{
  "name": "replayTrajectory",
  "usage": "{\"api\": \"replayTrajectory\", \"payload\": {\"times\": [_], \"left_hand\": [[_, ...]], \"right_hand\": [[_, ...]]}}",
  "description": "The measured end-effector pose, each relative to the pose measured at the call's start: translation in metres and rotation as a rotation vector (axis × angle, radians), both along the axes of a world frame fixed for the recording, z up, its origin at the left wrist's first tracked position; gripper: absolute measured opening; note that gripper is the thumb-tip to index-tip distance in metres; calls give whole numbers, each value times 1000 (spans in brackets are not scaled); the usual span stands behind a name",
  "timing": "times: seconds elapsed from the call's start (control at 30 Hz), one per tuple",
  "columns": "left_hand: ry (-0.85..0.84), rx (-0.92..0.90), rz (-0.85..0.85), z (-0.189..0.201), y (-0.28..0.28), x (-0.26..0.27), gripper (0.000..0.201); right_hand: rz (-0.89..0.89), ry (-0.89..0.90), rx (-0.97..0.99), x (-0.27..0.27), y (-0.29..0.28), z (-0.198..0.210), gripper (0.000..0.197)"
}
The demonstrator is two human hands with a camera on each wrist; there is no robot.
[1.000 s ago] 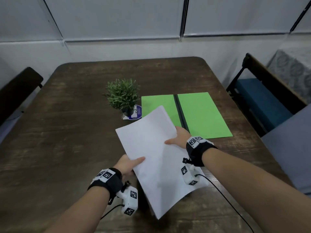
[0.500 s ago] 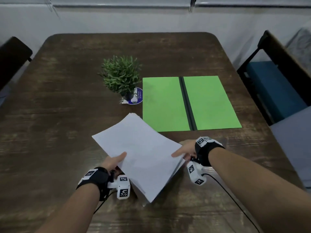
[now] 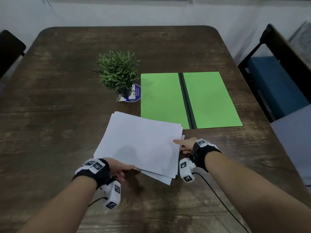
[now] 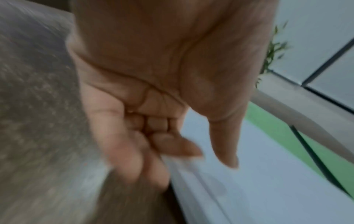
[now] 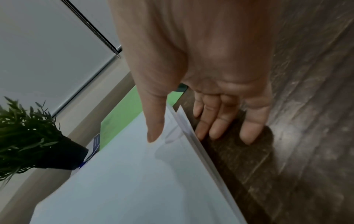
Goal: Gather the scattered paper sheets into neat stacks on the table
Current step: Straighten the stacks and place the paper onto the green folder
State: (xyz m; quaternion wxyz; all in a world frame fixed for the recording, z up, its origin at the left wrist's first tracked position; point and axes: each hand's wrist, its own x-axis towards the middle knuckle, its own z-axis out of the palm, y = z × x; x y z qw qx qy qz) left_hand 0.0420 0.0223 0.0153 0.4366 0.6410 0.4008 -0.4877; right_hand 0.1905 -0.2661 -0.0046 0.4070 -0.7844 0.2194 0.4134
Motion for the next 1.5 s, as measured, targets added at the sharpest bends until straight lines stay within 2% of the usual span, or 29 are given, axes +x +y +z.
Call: {"api": "replayTrajectory", "payload": {"times": [0.07,0.13,0.2,0.23,0.3,0.33,0.4,0.47,0.53,0.57,0.67,0.77,0.9,1.0,1.03,1.13,1.23,1.27,1.33,1.5], "left_hand": [[-193,189,45,9,22,16,47],[-393,464,12,19,42,33,45],[-538,708,-18,18,56,46,42],[-588,777,33,15,58,50,40],[-656,892,106,6,57,53,52],[-696,945,91,4,55,55,60],[-780,981,9,-2,56,60,73],[-699,893,-210,-9,56,63,89],[-540,761,-445,-20,49,61,92],[-491,715,-507,-24,43,59,92],[-416,694,-514,-30,26,49,93],[-356,767,-552,-22,5,40,91],[-235,748,-626,-20,-16,30,94],[-134,686,-777,-10,-14,37,105],[-136,659,-810,-3,-12,43,101],[-234,695,-697,19,3,64,77],[-458,843,-384,12,28,74,60],[-522,847,-255,9,35,75,62],[-546,785,-83,2,44,77,77],[-392,663,45,-16,64,89,106]], "right_hand": [[29,14,8,-3,-2,-2,70],[70,4,-15,-7,-1,3,71],[77,-1,-41,-8,1,4,85],[75,12,-57,-8,3,6,92],[92,12,-77,-9,3,4,85],[109,12,-81,-9,4,4,83],[118,7,-98,-7,4,-2,102],[124,-4,-101,-5,6,-5,109],[118,8,-101,-6,9,2,97],[106,21,-105,-6,9,5,90],[88,21,-76,-5,10,6,84],[83,26,-84,-7,11,8,111],[121,-15,-111,-12,9,15,96],[183,-11,-126,-15,11,18,79],[195,-11,-138,-16,12,19,76],[215,8,-157,-15,14,23,70],[204,24,-148,-12,13,26,65],[197,29,-156,-11,13,25,65],[194,20,-194,-10,16,25,64],[96,-22,-211,-5,29,17,64]]}}
